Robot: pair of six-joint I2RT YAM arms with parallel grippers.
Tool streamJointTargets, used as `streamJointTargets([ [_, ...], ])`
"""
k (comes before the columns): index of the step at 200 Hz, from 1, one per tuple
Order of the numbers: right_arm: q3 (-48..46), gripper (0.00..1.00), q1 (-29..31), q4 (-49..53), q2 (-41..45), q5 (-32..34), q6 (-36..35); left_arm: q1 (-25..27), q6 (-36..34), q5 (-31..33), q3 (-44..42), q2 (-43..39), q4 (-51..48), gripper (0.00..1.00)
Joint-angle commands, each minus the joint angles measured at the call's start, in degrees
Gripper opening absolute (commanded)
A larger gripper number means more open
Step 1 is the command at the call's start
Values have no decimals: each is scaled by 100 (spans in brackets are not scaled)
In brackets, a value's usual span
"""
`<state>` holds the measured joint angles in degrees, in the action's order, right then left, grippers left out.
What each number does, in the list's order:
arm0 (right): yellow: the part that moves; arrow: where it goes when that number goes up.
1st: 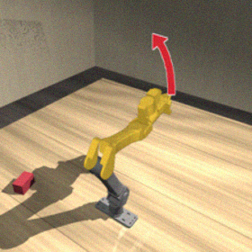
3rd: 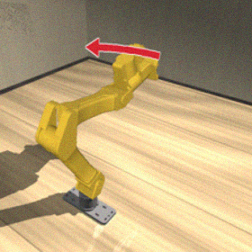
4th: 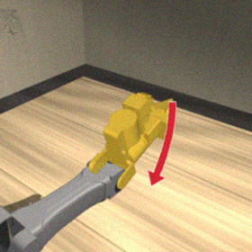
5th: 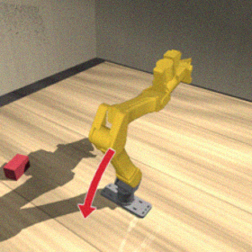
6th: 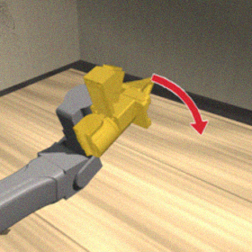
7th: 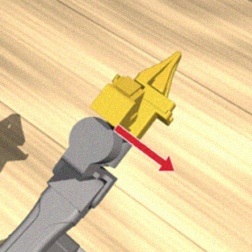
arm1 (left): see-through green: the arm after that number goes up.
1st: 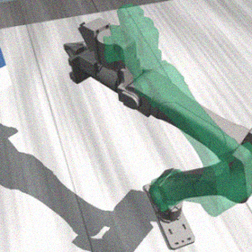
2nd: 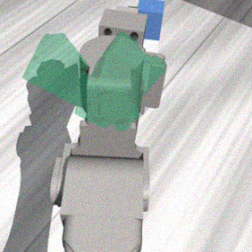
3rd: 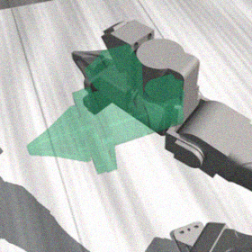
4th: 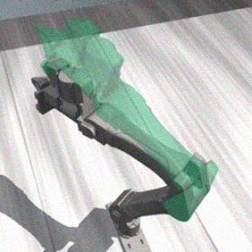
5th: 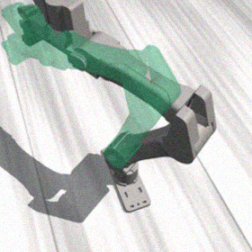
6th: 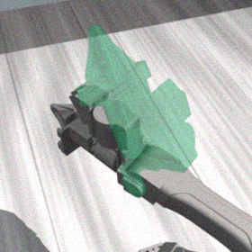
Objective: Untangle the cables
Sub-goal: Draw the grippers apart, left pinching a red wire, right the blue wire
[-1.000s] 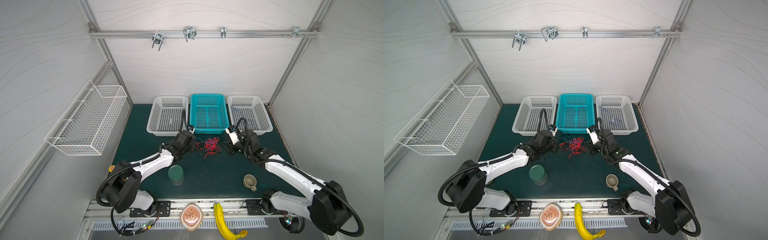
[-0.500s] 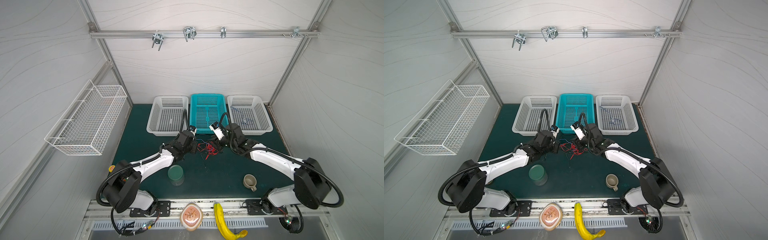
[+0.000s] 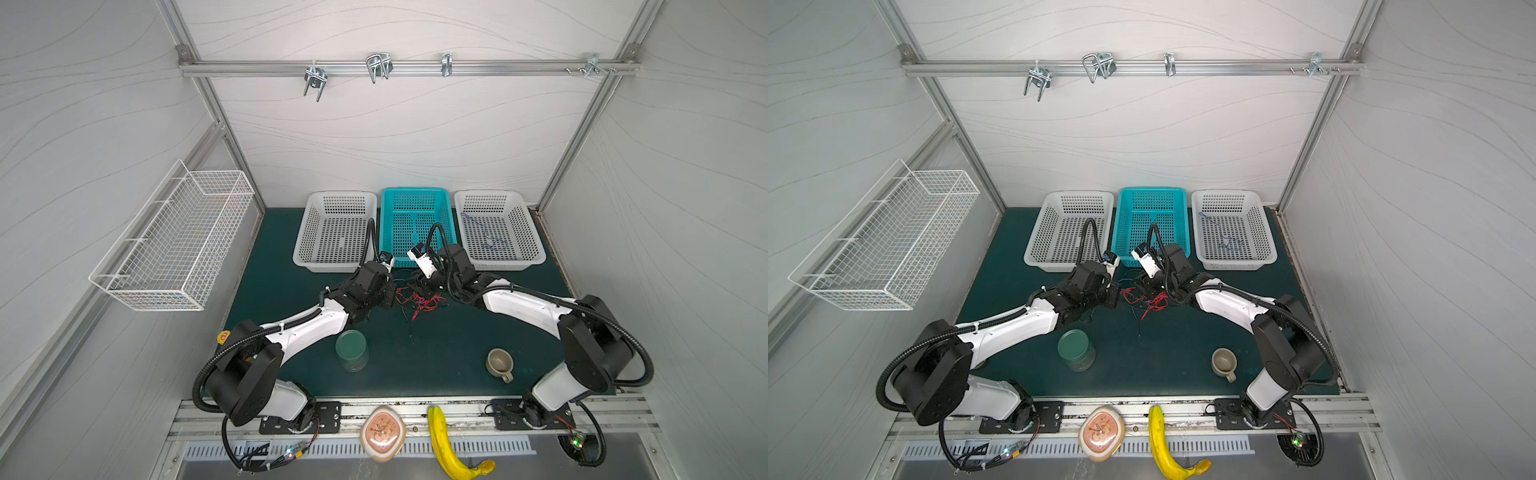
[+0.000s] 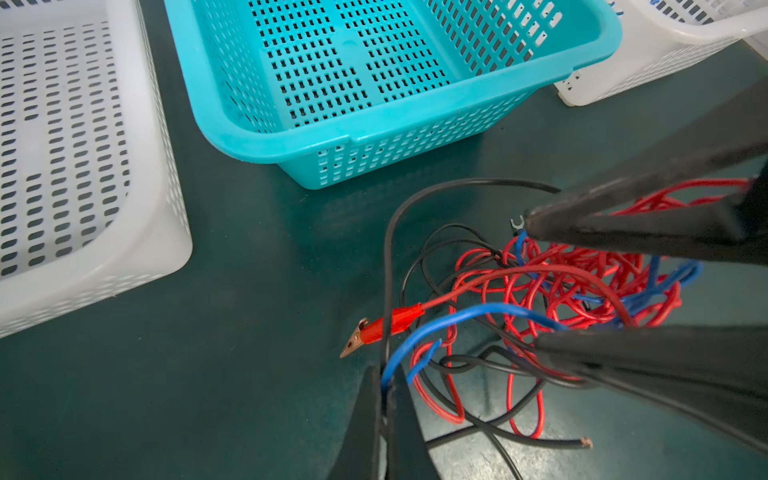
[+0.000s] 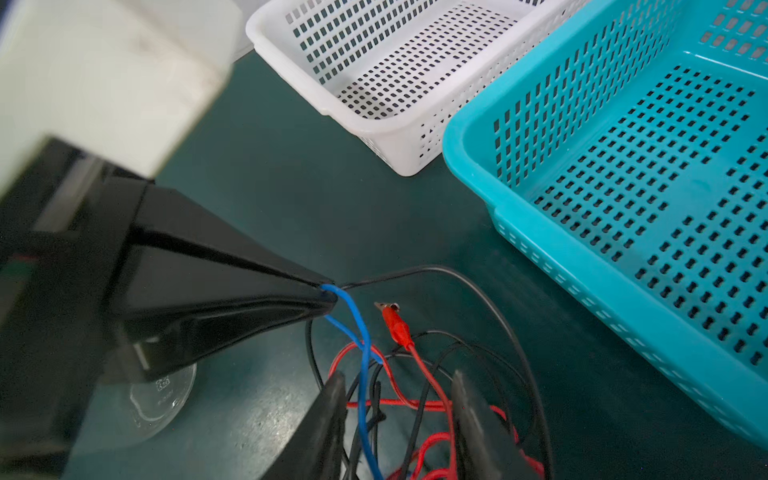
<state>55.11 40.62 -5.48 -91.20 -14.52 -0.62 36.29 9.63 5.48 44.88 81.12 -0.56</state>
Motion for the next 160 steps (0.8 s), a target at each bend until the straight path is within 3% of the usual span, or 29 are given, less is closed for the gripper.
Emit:
streamJointTargets([
  [1,62,41,59,-137,-144,-181,62,23,22,-3,214,-13,199,0],
  [19,80,36,69,-112,-210,-165,63,21,22,-3,209,-17,205,0],
  [48,97,0,69,-59,-170,96,82,18,-30,90,205,15,205,0],
  [58,96,0,69,-59,-71,227,88,24,-59,144,213,43,164,0],
  [78,127,0,69,38,241,497,158,25,-92,199,238,62,69,33],
  [97,188,0,70,232,573,708,245,19,-106,250,161,-22,118,49],
  [121,215,0,69,514,968,985,340,18,-195,261,28,-196,231,57],
  [160,38,0,68,617,1561,1133,411,24,-308,279,-63,-324,286,58],
])
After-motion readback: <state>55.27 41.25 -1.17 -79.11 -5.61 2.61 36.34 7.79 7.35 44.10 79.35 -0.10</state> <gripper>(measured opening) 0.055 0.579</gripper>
